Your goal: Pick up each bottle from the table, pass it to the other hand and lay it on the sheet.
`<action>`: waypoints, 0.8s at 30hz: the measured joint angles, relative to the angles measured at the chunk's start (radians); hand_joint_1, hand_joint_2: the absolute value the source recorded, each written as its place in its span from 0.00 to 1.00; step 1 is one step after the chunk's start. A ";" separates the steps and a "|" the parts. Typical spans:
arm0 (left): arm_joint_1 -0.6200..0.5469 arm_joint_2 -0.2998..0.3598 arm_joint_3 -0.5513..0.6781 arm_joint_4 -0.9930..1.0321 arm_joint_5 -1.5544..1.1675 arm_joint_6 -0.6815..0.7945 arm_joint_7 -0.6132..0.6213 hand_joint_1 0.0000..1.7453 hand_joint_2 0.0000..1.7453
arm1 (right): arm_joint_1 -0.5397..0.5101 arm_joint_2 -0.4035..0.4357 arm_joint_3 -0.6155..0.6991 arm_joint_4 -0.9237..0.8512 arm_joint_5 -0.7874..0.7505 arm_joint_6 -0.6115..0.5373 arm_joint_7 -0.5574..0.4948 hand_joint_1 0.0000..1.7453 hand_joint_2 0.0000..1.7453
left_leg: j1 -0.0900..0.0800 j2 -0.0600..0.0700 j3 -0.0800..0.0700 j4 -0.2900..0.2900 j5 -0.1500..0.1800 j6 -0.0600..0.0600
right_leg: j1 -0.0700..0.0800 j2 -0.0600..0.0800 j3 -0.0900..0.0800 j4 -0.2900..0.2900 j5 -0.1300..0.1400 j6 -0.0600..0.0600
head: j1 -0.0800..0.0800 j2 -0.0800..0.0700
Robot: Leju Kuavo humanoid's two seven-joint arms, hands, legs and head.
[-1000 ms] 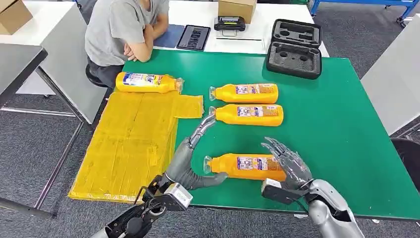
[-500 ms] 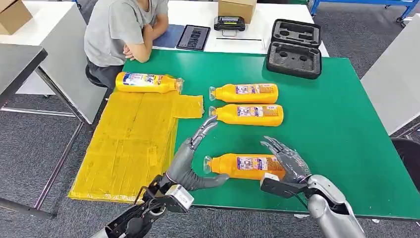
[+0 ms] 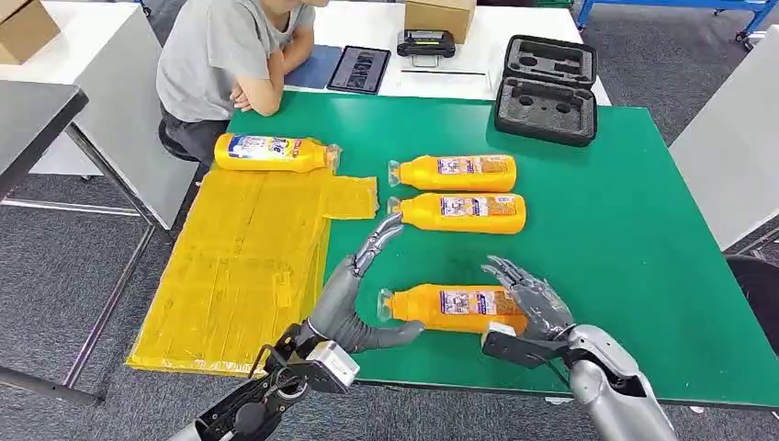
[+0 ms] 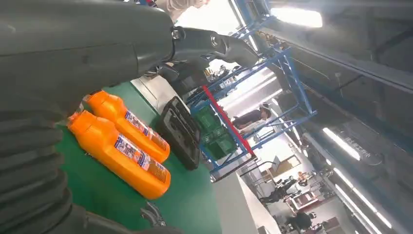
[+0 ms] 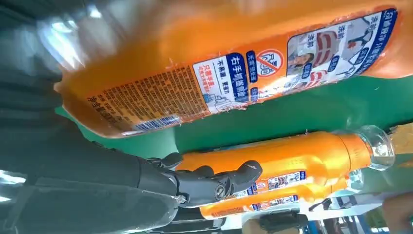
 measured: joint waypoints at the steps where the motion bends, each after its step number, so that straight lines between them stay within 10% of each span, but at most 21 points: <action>1: 0.000 0.000 0.000 0.000 0.000 0.000 0.000 0.00 1.00 | 0.000 0.000 0.000 0.001 0.000 0.000 0.000 0.00 1.00 | 0.000 0.000 0.000 0.000 0.000 0.000 | 0.000 0.000 0.000 0.000 0.000 0.000 | 0.000 0.000; 9: 0.001 -0.004 0.009 0.000 -0.018 -0.019 0.000 0.00 1.00 | -0.005 -0.012 0.009 0.018 -0.001 0.042 0.021 0.00 1.00 | 0.000 0.000 0.000 0.000 0.000 0.000 | 0.000 0.000 0.000 0.000 0.000 0.000 | 0.000 0.000; 10: 0.002 -0.005 0.010 0.000 -0.019 -0.023 0.000 0.00 1.00 | -0.005 -0.017 0.010 0.020 -0.002 0.048 0.024 0.97 1.00 | 0.000 0.000 0.000 0.000 0.000 0.000 | 0.000 0.000 0.000 0.000 0.000 0.000 | 0.000 0.000; 24: 0.002 -0.017 0.017 0.000 -0.037 -0.031 0.000 0.00 1.00 | -0.034 -0.102 0.020 0.054 -0.058 0.188 0.071 1.00 1.00 | 0.000 0.000 0.002 0.000 0.000 0.000 | 0.000 0.000 0.002 0.000 0.000 0.000 | 0.000 0.000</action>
